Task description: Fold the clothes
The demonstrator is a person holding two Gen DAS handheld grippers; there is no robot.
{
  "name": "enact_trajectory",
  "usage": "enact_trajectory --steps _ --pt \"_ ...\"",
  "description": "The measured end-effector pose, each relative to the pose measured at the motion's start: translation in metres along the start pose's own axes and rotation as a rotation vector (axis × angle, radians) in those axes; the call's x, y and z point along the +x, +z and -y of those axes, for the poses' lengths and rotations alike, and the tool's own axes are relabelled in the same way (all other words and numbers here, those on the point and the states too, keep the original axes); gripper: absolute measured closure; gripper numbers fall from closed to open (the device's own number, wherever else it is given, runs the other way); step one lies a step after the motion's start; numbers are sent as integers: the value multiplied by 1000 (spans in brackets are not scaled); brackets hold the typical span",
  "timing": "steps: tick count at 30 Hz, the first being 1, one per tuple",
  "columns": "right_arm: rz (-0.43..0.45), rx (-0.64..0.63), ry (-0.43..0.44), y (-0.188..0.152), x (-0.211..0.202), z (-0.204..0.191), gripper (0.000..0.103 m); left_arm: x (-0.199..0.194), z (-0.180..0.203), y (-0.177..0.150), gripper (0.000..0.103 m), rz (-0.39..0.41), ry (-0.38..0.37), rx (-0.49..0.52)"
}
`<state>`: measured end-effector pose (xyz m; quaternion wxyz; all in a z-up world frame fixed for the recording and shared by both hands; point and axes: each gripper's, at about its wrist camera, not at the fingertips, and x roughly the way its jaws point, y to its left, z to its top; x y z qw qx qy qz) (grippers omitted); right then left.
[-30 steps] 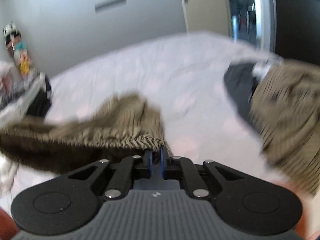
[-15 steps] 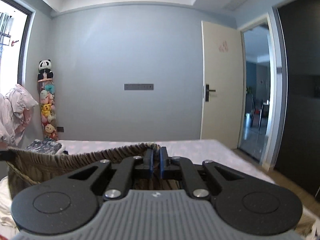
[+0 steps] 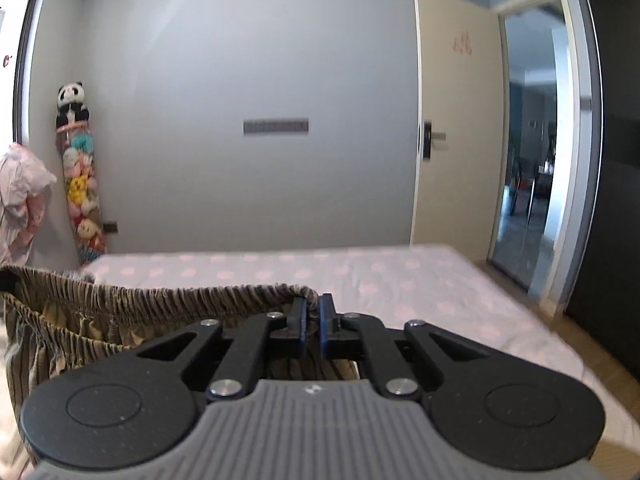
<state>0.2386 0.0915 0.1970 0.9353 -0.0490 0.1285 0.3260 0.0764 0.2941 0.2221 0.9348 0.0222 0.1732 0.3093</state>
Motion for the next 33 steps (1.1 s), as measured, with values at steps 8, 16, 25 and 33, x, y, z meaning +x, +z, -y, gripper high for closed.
enact_trajectory --steps 8,16,25,33 --pt "226 -27 2 62 -22 -3 96 -26 -2 43 98 138 17 40" --pt "-44 -93 66 -61 22 -5 96 30 22 -93 98 -206 -44 113" --pt "-524 99 85 -278 88 -7 96 92 28 -309 98 -635 -105 18" --pt "-678 171 77 -346 102 -2 95 101 14 -371 98 -726 -118 -92"
